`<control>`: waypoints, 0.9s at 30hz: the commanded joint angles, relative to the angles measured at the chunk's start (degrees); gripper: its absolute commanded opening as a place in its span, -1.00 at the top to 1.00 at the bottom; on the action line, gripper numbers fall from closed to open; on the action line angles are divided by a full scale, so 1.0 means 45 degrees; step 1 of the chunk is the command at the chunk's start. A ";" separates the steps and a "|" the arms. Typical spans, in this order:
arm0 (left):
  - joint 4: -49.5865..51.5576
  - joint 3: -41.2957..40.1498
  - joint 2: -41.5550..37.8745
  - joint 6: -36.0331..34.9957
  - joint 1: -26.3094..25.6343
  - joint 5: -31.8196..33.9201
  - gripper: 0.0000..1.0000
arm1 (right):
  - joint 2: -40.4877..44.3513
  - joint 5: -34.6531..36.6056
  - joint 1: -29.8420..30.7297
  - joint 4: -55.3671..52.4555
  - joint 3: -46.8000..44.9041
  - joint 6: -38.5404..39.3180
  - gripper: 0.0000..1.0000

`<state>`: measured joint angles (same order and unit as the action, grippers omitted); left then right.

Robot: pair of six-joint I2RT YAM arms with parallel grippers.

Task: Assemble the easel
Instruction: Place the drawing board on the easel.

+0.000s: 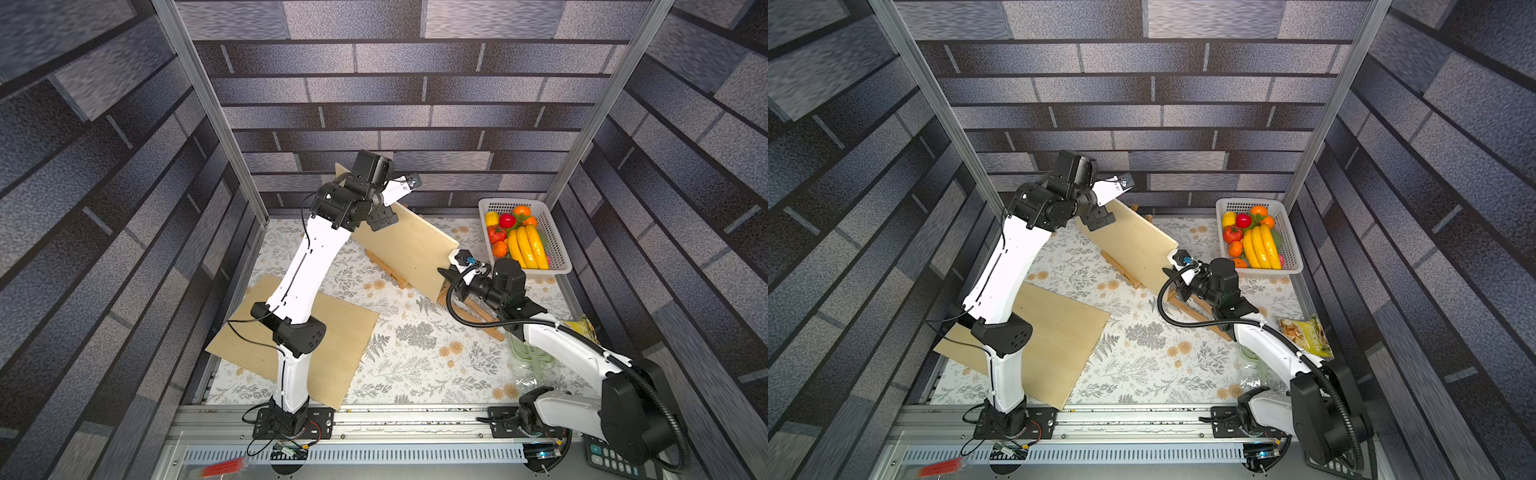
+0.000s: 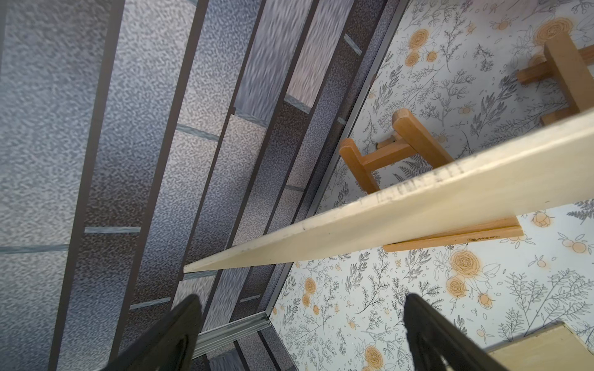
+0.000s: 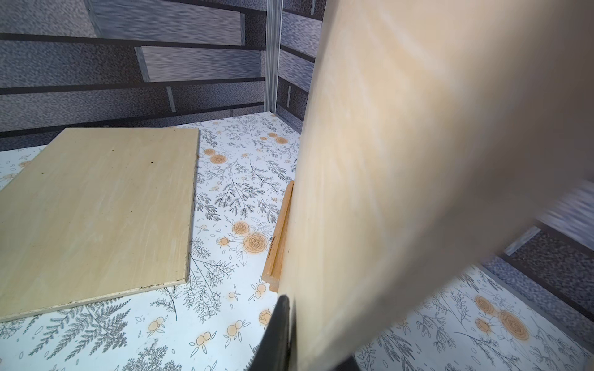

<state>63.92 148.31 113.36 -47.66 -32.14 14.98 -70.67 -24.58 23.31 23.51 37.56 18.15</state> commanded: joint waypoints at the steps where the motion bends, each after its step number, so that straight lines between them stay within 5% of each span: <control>1: -0.0560 -0.0052 -0.0650 0.0731 0.0091 0.0628 -1.00 | -0.0623 0.0044 -0.0121 -0.2011 -0.0745 -0.0052 1.00; 13: -0.1390 -0.0209 -0.1221 0.1977 0.0468 0.1390 -1.00 | -0.0832 -0.0358 -0.0549 -0.2079 -0.0398 -0.0199 1.00; 27: -0.2795 -0.3248 -0.2732 0.2293 0.0716 0.1002 -1.00 | -0.1256 -0.0623 -0.0839 -0.2334 -0.0218 -0.0213 1.00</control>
<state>53.58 135.37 103.07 -38.85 -29.04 19.77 -72.88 -28.69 20.05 24.32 38.57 16.01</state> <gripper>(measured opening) 0.997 0.153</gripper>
